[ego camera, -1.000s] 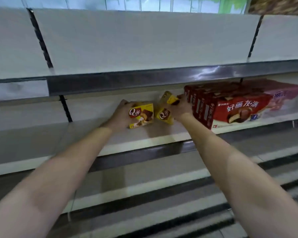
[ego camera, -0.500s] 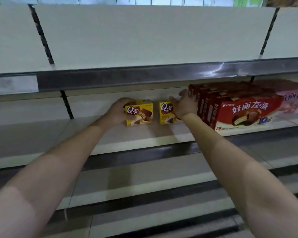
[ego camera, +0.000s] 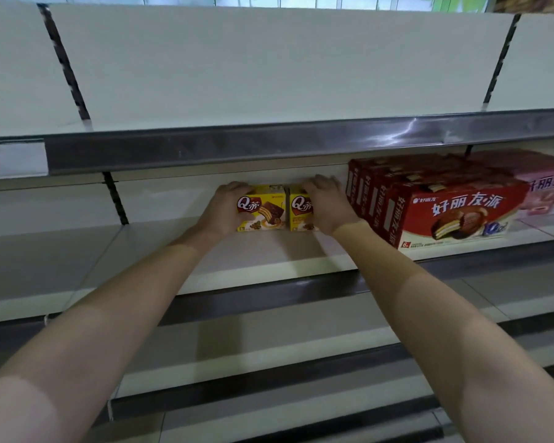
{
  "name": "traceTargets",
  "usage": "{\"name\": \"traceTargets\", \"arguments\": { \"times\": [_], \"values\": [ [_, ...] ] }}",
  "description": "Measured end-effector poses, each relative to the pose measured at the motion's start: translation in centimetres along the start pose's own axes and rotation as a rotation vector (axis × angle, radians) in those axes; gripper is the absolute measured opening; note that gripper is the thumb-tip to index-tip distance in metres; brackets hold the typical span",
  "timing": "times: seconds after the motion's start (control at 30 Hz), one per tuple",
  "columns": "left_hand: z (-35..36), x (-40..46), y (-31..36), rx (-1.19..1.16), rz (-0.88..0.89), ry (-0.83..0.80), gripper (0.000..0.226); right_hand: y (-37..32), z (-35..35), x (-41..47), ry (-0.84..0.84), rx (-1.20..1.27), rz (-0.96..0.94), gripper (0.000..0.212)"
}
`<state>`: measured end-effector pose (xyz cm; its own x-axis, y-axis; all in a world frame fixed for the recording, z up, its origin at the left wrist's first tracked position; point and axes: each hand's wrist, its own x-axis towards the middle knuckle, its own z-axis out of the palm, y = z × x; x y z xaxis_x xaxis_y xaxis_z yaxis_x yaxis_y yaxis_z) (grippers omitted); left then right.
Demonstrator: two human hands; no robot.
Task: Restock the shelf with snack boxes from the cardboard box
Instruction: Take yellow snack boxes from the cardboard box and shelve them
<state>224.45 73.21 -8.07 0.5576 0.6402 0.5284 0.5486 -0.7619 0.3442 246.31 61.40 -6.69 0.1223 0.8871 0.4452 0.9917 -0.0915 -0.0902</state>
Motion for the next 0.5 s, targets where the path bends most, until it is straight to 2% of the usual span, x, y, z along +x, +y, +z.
{"name": "traceTargets", "arguments": {
  "times": [0.13,0.27,0.5],
  "values": [
    [0.8,0.9,-0.4,0.032,-0.012,0.019,0.069,2.0,1.2,0.9,0.042,-0.031,0.071,0.06],
    [1.7,1.3,-0.4,0.044,-0.007,0.07,0.068,2.1,2.5,2.4,0.091,-0.034,0.053,0.06],
    [2.8,2.2,-0.2,0.103,-0.004,0.107,0.065,1.8,3.8,4.2,0.131,-0.055,0.126,0.054]
  ]
}}
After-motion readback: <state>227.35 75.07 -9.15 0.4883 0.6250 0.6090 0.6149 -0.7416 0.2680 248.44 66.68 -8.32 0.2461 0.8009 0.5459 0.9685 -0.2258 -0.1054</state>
